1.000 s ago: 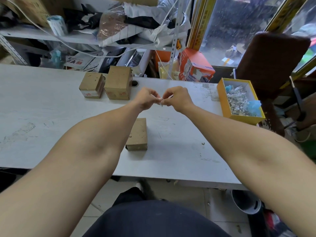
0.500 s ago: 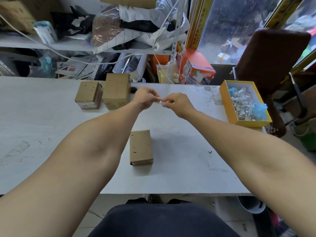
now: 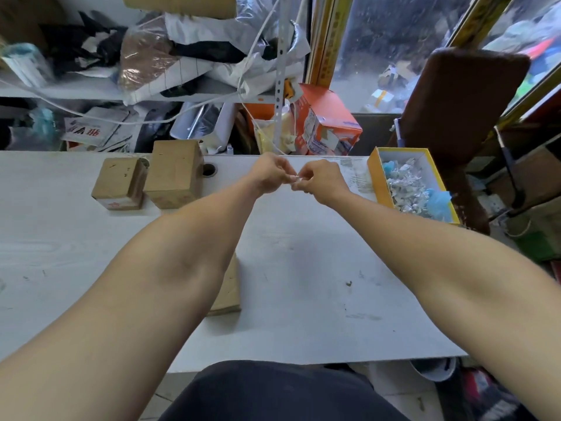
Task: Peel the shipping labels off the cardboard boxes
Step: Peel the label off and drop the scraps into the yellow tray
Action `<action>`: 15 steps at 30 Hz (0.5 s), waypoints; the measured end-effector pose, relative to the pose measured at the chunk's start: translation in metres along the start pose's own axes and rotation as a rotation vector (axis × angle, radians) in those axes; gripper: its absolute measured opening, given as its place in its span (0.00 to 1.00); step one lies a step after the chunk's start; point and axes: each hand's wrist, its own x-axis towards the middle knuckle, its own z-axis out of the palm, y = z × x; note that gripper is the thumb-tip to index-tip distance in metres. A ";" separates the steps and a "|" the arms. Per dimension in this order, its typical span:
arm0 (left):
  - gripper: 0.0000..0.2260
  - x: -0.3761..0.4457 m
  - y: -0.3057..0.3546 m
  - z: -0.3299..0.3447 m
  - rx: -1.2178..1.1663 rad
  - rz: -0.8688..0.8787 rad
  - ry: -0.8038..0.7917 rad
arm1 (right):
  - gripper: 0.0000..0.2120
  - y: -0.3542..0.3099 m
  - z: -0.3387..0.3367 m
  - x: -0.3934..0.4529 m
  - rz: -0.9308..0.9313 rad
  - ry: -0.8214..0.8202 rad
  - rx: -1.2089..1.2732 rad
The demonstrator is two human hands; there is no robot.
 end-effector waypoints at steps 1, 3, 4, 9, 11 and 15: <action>0.07 0.004 0.008 0.010 0.003 0.013 -0.006 | 0.09 0.009 -0.008 0.004 -0.014 -0.022 -0.033; 0.07 0.012 0.022 0.029 0.023 0.038 -0.040 | 0.07 0.030 -0.026 0.010 -0.009 -0.070 -0.057; 0.06 0.015 0.031 0.040 0.033 0.048 -0.067 | 0.08 0.042 -0.037 0.013 0.003 -0.089 -0.064; 0.04 0.035 0.073 0.101 0.080 0.068 -0.100 | 0.08 0.111 -0.085 0.019 0.081 -0.113 -0.034; 0.04 0.044 0.087 0.128 0.132 0.069 -0.015 | 0.06 0.135 -0.102 0.018 0.044 -0.137 -0.010; 0.06 0.063 0.098 0.167 0.210 0.056 0.141 | 0.07 0.168 -0.130 0.011 -0.043 -0.174 0.019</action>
